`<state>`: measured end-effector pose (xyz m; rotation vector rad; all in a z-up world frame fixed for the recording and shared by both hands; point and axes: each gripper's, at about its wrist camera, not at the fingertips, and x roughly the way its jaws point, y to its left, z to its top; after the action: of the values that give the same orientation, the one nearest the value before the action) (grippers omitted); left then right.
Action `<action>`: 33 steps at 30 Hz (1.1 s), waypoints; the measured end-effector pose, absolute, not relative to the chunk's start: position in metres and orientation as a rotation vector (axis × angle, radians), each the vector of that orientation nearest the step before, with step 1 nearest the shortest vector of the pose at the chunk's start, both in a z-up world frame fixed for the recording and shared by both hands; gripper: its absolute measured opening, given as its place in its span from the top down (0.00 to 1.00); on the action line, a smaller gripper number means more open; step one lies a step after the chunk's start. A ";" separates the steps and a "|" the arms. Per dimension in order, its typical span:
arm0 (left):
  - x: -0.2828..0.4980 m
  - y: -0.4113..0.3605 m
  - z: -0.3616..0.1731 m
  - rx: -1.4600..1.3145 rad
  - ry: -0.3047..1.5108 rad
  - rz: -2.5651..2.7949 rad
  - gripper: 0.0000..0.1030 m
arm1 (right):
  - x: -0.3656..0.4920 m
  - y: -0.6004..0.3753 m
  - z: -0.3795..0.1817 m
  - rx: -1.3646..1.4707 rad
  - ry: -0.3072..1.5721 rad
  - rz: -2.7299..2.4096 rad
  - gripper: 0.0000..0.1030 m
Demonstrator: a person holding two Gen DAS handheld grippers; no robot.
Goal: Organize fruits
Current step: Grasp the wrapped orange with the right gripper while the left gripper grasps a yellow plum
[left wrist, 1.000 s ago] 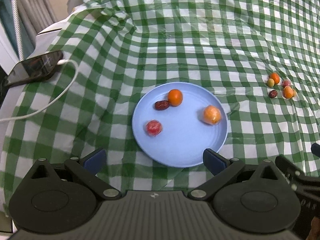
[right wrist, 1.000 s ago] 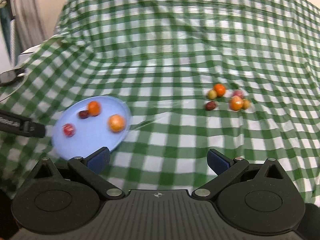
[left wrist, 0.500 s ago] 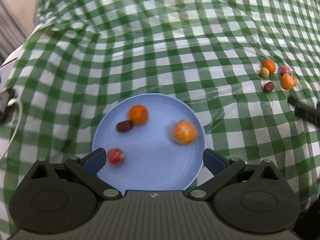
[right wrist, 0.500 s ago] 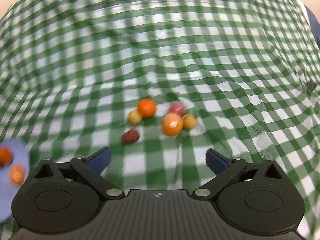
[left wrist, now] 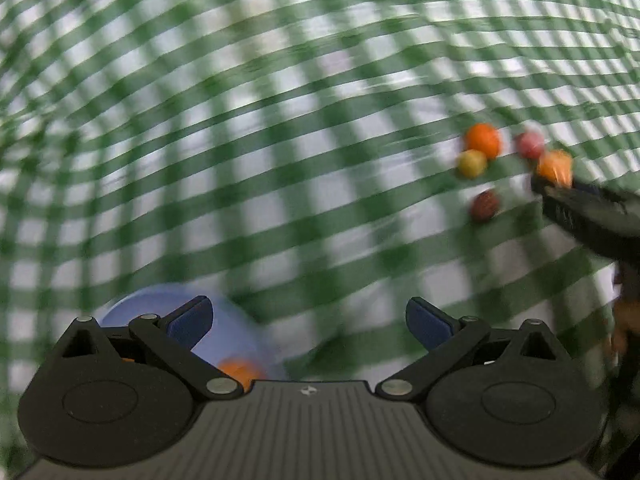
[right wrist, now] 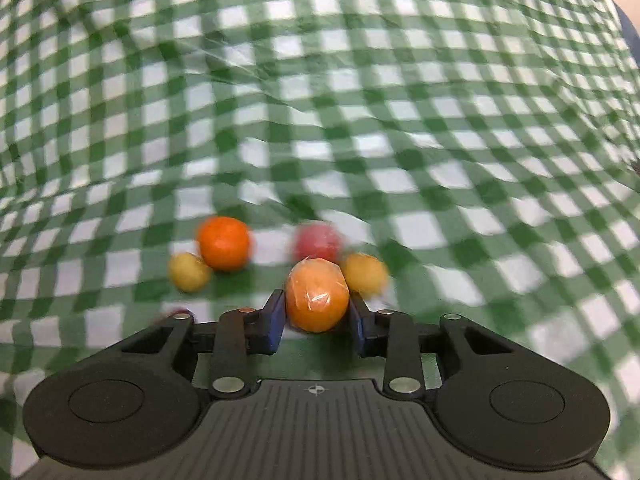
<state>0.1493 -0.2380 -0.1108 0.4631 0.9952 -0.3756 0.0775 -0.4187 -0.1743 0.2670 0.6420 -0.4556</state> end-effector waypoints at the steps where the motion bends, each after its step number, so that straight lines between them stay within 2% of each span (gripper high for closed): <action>1: 0.152 -0.248 -0.112 0.450 0.989 -0.412 0.00 | 0.069 -0.424 -0.171 0.278 0.649 -0.482 0.67; 5: 0.155 -0.293 -0.120 0.444 0.938 -0.542 0.00 | 0.042 -0.441 -0.162 0.257 0.634 -0.585 0.67; 9: 0.157 -0.331 -0.138 0.503 0.913 -0.622 0.01 | 0.039 -0.460 -0.179 0.271 0.660 -0.632 0.67; 13: 0.160 -0.349 -0.158 0.552 0.928 -0.657 0.17 | 0.039 -0.464 -0.184 0.291 0.651 -0.624 0.67; 19: 0.174 -0.353 -0.157 0.490 0.942 -0.656 0.13 | 0.039 -0.469 -0.186 0.319 0.638 -0.619 0.67; 24: 0.202 -0.363 -0.159 0.422 0.984 -0.613 0.14 | 0.039 -0.469 -0.185 0.319 0.634 -0.618 0.66; 27: 0.211 -0.366 -0.159 0.403 0.993 -0.602 0.37 | 0.039 -0.469 -0.185 0.318 0.630 -0.619 0.66; 28: 0.211 -0.365 -0.157 0.397 0.979 -0.614 0.67 | 0.039 -0.469 -0.185 0.318 0.627 -0.620 0.66; 29: 0.209 -0.365 -0.154 0.403 0.968 -0.629 0.74 | 0.039 -0.469 -0.185 0.317 0.624 -0.622 0.67; 33: 0.205 -0.350 -0.142 0.393 0.950 -0.598 0.74 | 0.035 -0.465 -0.179 0.287 0.564 -0.656 0.67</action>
<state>0.2047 -0.3505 -0.1423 0.3929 0.9498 -0.5979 0.0351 -0.4653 -0.1788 0.2870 0.5638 -0.6558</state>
